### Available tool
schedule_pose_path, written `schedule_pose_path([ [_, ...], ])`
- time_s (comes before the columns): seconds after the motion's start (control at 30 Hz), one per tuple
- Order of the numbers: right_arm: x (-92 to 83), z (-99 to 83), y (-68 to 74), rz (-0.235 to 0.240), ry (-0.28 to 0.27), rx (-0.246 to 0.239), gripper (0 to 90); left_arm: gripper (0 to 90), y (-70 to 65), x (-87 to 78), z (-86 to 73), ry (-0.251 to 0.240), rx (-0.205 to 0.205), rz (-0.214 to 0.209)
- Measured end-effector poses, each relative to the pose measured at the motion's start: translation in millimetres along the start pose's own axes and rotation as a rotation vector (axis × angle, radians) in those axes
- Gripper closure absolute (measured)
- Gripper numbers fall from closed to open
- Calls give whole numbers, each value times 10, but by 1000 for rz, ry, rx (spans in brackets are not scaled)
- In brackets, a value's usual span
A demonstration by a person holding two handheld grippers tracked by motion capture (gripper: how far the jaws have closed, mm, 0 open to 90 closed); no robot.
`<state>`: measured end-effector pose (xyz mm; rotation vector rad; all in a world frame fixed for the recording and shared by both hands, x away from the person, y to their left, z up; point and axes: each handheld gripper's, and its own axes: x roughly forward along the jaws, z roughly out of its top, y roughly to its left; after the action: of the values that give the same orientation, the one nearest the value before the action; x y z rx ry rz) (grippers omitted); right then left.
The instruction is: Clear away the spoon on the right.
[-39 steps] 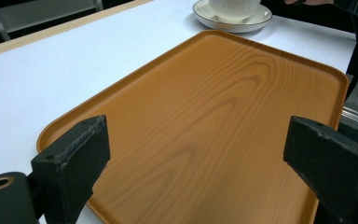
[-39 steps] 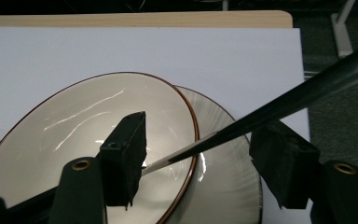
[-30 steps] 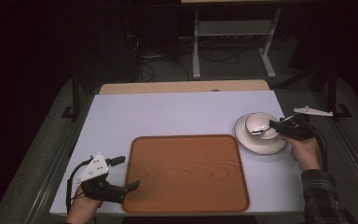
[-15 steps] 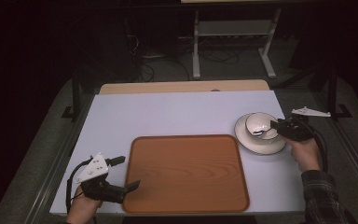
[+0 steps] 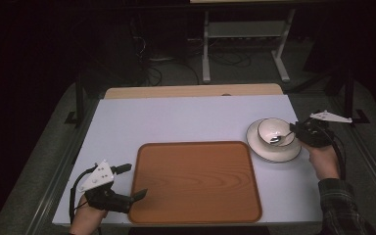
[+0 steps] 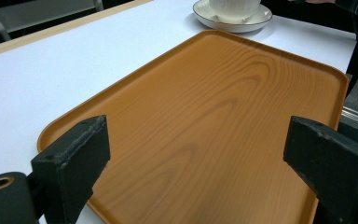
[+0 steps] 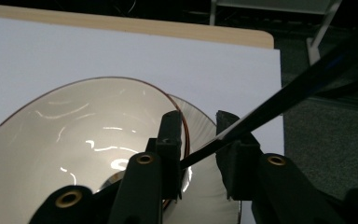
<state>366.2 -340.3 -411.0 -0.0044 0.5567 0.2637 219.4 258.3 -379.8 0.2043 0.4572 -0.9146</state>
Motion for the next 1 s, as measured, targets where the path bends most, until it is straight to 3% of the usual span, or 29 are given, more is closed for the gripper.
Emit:
schedule_pose_path([
  [0.23, -104, 81, 22, 18, -44, -2, 807, 65, 2, 1, -2, 0, -3, -1],
  [0.67, -145, 162, 134, 109, -77, -38, 887, 65, 2, 3, -2, 2, -5, 0],
  [0.8, -154, 172, 138, 110, -84, -43, 886, 65, 3, 2, -3, 0, -7, 0],
  [1.0, -310, 296, 193, 97, -126, -99, 886, 65, 3, -3, -1, -3, -2, -2],
])
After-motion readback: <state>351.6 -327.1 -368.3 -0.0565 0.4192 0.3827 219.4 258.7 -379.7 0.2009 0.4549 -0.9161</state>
